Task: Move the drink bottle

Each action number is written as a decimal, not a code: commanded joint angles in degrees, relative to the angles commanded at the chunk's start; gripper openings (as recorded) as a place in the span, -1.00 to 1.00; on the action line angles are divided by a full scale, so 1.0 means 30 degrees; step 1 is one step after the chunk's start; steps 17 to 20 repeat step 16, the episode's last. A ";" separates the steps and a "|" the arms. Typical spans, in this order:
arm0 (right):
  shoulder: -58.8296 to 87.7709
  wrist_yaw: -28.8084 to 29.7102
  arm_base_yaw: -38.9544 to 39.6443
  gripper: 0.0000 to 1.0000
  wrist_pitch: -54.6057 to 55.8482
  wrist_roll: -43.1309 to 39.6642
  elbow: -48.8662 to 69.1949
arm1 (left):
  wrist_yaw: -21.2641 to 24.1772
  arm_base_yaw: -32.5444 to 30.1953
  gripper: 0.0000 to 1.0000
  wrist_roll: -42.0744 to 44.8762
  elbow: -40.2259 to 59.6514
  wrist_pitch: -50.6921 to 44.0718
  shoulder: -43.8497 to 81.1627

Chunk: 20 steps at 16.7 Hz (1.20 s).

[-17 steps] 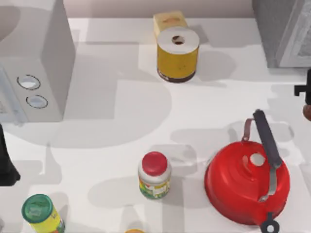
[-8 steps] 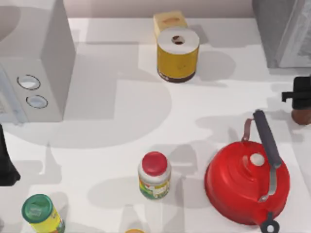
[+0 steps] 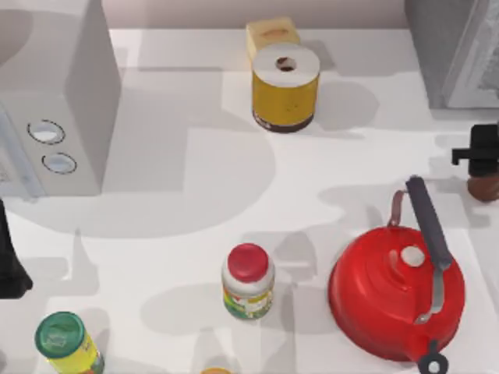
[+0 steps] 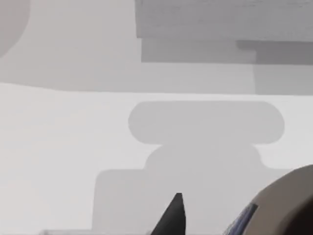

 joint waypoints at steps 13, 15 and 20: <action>0.0000 0.0000 0.0000 1.00 0.0000 0.0000 0.0000 | 0.0000 0.0000 1.00 0.0000 0.0000 0.0000 0.0000; 0.0000 0.0000 0.0000 1.00 0.0000 0.0000 0.0000 | 0.0000 0.0000 1.00 0.0000 0.0000 0.0000 0.0000; 0.0000 0.0000 0.0000 1.00 0.0000 0.0000 0.0000 | 0.0000 0.0000 1.00 0.0000 0.0000 0.0000 0.0000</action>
